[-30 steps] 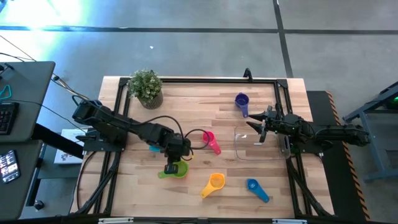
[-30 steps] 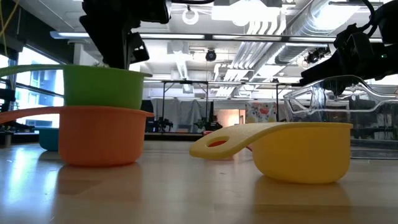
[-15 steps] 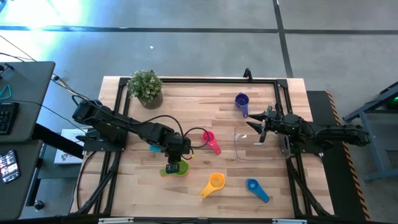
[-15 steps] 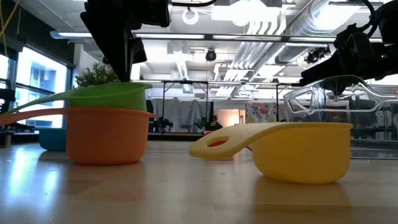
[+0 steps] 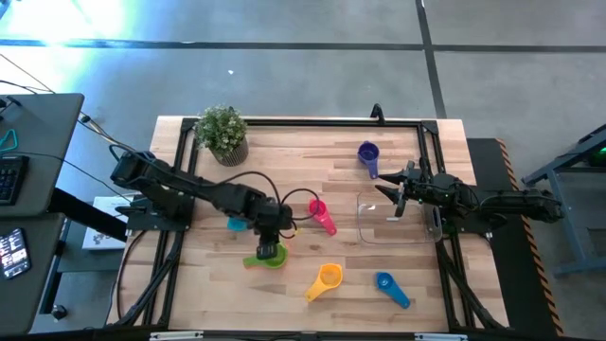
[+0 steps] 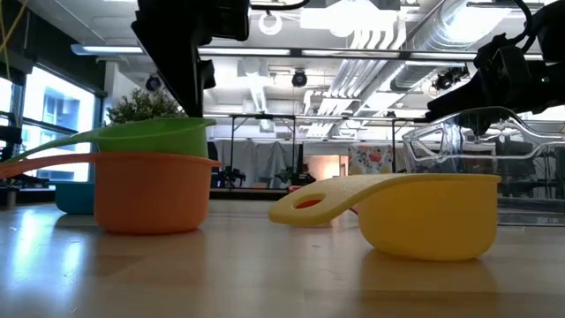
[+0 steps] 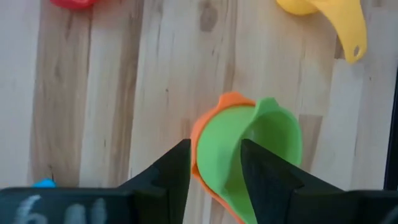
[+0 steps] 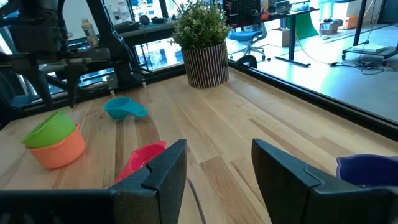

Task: Nest measuring cups in basket
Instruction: Stack the green measuring cup on top of the orange measuring cup, then stack the purple measuring cup on top of the green measuring cup

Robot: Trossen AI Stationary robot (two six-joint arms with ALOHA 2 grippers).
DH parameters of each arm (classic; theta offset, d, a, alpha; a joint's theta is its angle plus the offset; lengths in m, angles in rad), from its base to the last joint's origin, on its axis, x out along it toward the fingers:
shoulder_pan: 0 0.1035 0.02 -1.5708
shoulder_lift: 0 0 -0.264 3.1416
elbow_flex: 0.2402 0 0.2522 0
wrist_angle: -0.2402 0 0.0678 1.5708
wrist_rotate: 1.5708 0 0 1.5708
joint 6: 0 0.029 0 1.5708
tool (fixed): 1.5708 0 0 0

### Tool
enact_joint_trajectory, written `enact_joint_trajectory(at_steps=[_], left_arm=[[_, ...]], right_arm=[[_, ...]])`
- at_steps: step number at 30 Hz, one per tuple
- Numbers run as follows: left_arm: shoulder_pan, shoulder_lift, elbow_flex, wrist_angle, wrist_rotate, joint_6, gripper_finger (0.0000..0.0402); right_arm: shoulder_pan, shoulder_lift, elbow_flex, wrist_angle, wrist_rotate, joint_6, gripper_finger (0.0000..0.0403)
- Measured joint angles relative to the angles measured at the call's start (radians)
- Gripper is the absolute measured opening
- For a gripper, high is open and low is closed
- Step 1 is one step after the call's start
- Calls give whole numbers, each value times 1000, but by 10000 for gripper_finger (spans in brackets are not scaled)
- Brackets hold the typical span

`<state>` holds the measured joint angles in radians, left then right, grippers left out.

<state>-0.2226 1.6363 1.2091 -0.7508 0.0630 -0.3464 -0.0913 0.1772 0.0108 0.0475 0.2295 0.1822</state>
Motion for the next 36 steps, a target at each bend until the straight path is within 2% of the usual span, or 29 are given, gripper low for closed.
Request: enact_joint_trajectory(at_steps=[16, 27, 36], left_arm=[[-20, 21, 2, -1, 21, -28, 115], [10, 61, 2, 51, 25, -11, 115], [20, 76, 0, 53, 80, -16, 115]], right_arm=[[0, 0, 0, 0, 0, 0, 174], [0, 0, 0, 0, 0, 0, 174], [0, 0, 0, 0, 0, 0, 174]])
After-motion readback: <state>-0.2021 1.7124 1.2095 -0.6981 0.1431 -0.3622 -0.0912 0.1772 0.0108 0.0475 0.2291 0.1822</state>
